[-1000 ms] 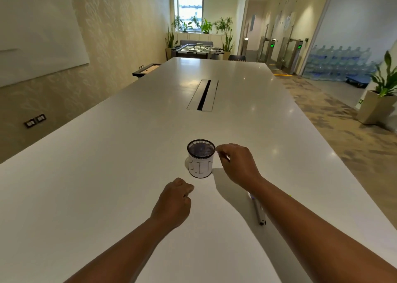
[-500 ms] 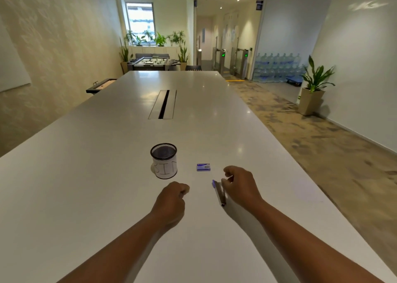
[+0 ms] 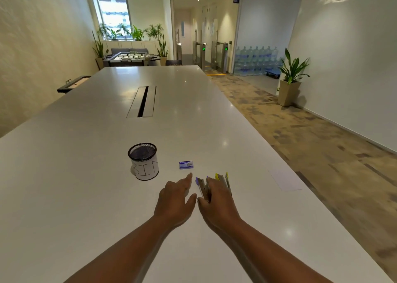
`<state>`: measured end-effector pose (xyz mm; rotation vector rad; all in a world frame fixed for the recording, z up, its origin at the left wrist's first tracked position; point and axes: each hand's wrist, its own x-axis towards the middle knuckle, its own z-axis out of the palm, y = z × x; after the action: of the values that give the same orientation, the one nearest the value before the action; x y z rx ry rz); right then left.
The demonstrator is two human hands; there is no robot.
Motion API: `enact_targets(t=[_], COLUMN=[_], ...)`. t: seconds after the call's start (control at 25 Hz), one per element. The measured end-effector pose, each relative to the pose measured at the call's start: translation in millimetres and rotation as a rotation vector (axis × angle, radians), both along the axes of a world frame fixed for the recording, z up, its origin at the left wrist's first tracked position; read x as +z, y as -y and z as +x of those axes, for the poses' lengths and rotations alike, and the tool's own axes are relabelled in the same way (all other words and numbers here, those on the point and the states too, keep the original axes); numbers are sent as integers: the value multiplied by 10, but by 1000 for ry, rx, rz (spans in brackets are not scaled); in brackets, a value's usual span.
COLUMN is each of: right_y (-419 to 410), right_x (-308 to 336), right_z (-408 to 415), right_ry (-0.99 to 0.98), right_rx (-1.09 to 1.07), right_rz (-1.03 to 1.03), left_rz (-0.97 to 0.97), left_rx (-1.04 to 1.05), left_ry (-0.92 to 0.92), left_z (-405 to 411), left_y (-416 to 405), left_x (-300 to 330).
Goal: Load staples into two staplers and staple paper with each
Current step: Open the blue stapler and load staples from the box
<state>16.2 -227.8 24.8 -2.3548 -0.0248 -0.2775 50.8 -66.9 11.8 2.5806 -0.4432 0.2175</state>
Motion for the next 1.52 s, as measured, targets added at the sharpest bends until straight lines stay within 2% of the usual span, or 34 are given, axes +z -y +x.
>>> enact_targets(t=[0.08,0.16,0.24,0.36,0.44,0.48,0.6,0.76,0.92,1.08,1.16,1.36,1.52], right_y=[-43,-76,-98,-105,-136,-153,-212,-203,-132,-86,-98,-155,-189], right_x=[23,27,-16,21,65,54,13,-8,83,157,180,108,84], right_z=[6,30,75,70,52,49,68,124,131,140,126,69,76], right_ry=[6,16,45,-21,-111,-140,-200,-241,-394,-503,-498,-354,-313], right_rx=[0,-25,-70,-151,-114,-98,24,155,222,271,271,196,107], right_rz=[-16,-16,76,468,829,933,919,731,872,898,863,968,995], left_rz=[39,-14,-64,-78,-128,-175,-297,-356,-374,-347,-340,-323,-373], left_rx=[-1,8,12,30,64,66,46,23,36,26,31,35,34], left_ry=[-4,-29,-38,-32,-47,-52,-37,-15,-51,-64,-54,-68,-67], left_z=[-16,-31,-54,-7,47,61,59,63,23,-7,-28,-80,-106], left_y=[5,18,23,21,7,-5,-42,-57,-40,-47,-43,-3,-4], left_x=[33,66,76,58,19,-1,-45,-62,-11,-18,-12,40,51])
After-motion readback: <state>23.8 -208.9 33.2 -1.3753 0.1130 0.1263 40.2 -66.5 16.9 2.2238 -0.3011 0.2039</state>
